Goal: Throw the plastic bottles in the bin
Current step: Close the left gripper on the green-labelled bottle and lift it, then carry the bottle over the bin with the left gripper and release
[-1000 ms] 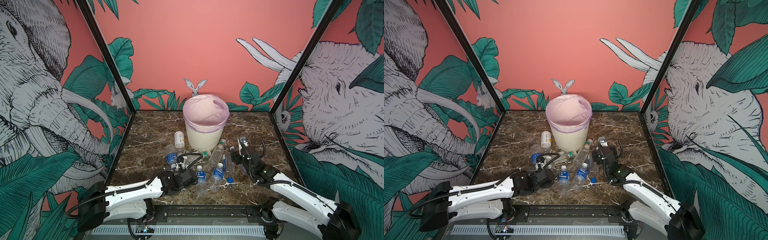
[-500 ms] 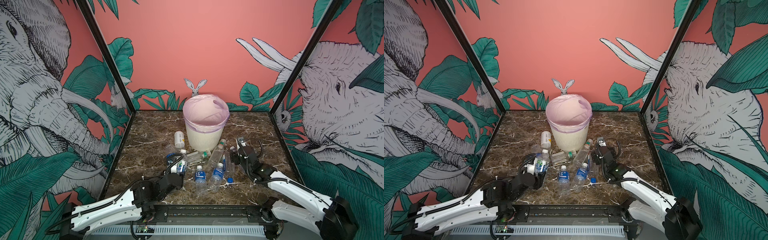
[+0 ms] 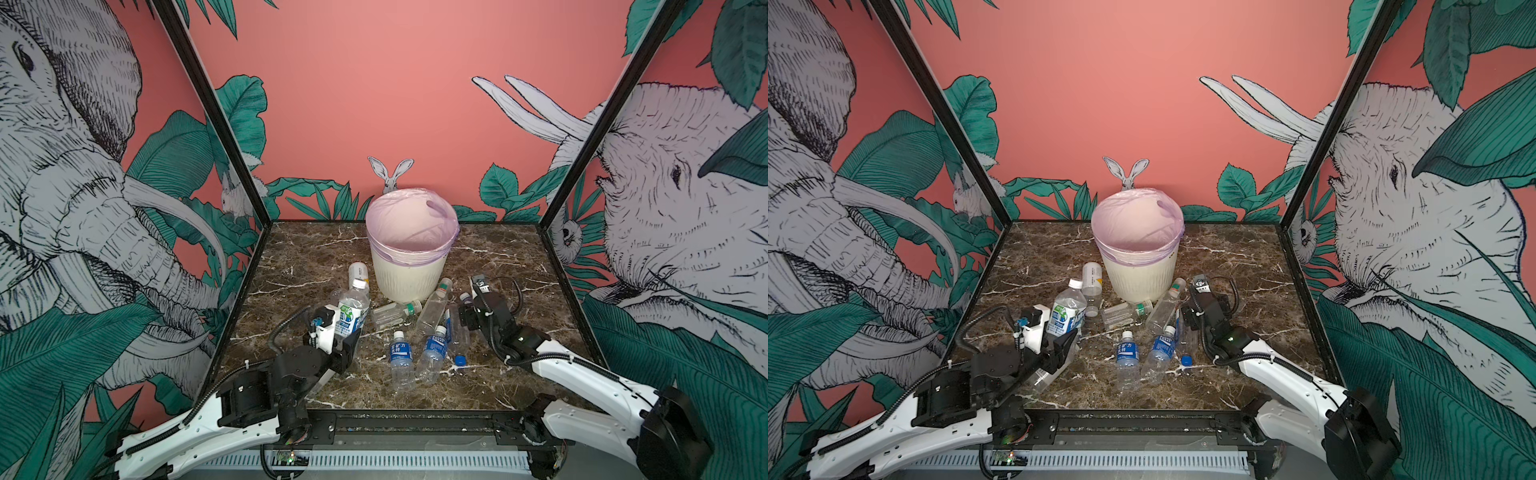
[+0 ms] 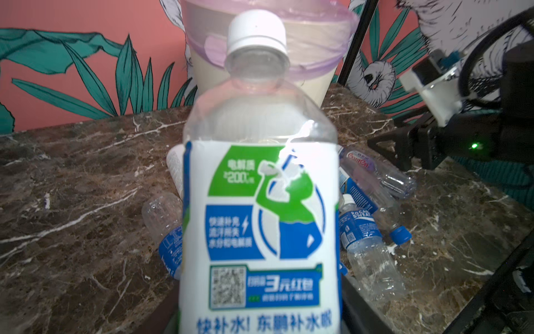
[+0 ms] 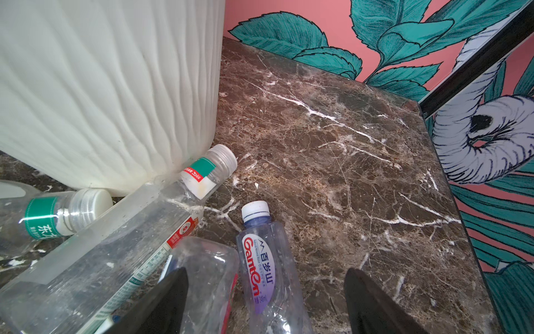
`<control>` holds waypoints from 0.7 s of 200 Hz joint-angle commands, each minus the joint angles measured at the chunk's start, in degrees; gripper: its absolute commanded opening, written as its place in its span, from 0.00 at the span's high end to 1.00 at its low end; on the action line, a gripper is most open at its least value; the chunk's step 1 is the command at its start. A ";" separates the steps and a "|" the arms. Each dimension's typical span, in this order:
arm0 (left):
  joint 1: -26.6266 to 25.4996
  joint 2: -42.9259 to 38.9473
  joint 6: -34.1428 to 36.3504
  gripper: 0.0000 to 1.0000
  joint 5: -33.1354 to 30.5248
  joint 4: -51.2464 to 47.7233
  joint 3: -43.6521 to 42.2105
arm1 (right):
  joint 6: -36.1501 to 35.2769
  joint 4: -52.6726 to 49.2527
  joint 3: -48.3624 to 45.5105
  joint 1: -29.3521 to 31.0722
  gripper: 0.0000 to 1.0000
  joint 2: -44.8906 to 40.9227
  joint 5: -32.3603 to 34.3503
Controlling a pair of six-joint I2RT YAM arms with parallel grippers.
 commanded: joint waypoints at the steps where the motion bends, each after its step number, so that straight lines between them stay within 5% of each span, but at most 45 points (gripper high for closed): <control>1: -0.27 -2.48 7.03 0.50 -2.14 2.11 3.58 | 0.58 2.08 1.53 0.37 0.13 -0.15 0.62; 73: -0.22 5.00 18.73 0.49 -4.08 2.94 16.79 | 1.09 1.84 1.99 0.34 0.13 0.77 0.59; 124: 0.22 22.13 29.96 0.52 -3.34 8.39 31.97 | 1.62 0.18 2.80 0.37 0.13 0.62 1.22; 140: 4.48 30.15 31.00 0.54 2.58 7.87 40.66 | 1.96 -0.34 3.11 0.36 0.13 0.44 0.97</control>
